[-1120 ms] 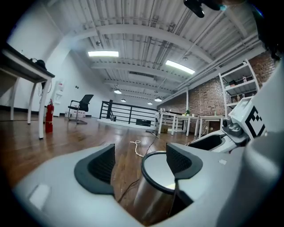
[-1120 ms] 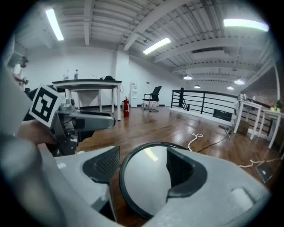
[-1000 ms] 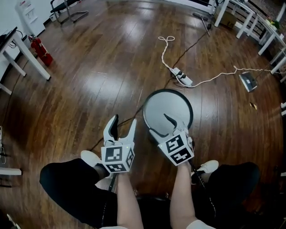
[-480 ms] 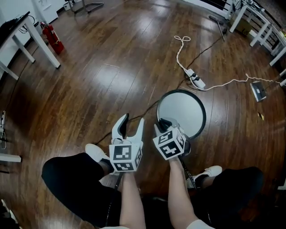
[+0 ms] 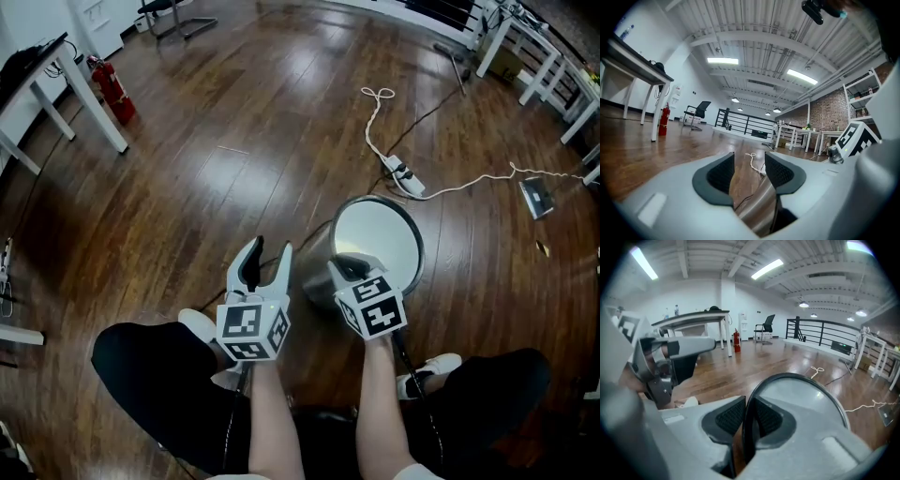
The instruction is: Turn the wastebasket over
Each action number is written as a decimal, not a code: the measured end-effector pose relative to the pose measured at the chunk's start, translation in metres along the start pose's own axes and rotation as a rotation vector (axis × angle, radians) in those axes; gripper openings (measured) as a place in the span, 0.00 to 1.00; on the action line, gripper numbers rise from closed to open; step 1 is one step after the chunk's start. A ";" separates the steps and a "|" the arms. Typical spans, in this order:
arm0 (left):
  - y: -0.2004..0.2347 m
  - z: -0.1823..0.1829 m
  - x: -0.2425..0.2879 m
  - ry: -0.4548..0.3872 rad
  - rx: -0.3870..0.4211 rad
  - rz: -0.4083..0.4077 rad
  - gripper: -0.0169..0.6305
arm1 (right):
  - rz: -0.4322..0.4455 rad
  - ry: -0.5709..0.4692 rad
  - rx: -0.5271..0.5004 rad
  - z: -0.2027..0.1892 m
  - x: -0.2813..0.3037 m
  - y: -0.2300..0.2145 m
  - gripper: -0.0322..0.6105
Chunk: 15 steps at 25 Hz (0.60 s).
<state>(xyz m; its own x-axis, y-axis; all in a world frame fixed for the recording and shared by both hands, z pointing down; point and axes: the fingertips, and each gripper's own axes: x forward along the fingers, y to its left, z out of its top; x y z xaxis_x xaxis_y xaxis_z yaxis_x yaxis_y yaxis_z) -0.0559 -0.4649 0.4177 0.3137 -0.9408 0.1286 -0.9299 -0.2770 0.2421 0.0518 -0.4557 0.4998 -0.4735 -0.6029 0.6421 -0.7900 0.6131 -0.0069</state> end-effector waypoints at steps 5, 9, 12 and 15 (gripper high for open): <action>-0.003 0.015 -0.007 -0.031 0.018 -0.005 0.38 | 0.048 -0.231 0.266 0.022 -0.042 -0.031 0.13; 0.003 0.013 -0.011 -0.036 0.012 0.011 0.37 | 0.067 -0.314 0.519 -0.014 -0.048 -0.065 0.13; 0.005 0.003 -0.011 -0.012 0.017 0.017 0.36 | -0.062 -0.211 0.559 -0.067 -0.037 -0.085 0.09; 0.009 -0.013 -0.008 0.052 0.028 0.030 0.36 | -0.173 -0.137 0.608 -0.114 -0.032 -0.103 0.07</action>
<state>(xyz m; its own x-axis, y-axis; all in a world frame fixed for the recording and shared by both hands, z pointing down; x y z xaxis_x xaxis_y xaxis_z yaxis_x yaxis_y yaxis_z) -0.0641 -0.4574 0.4317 0.2946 -0.9374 0.1857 -0.9438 -0.2550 0.2101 0.1931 -0.4414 0.5675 -0.3334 -0.7512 0.5697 -0.9198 0.1266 -0.3713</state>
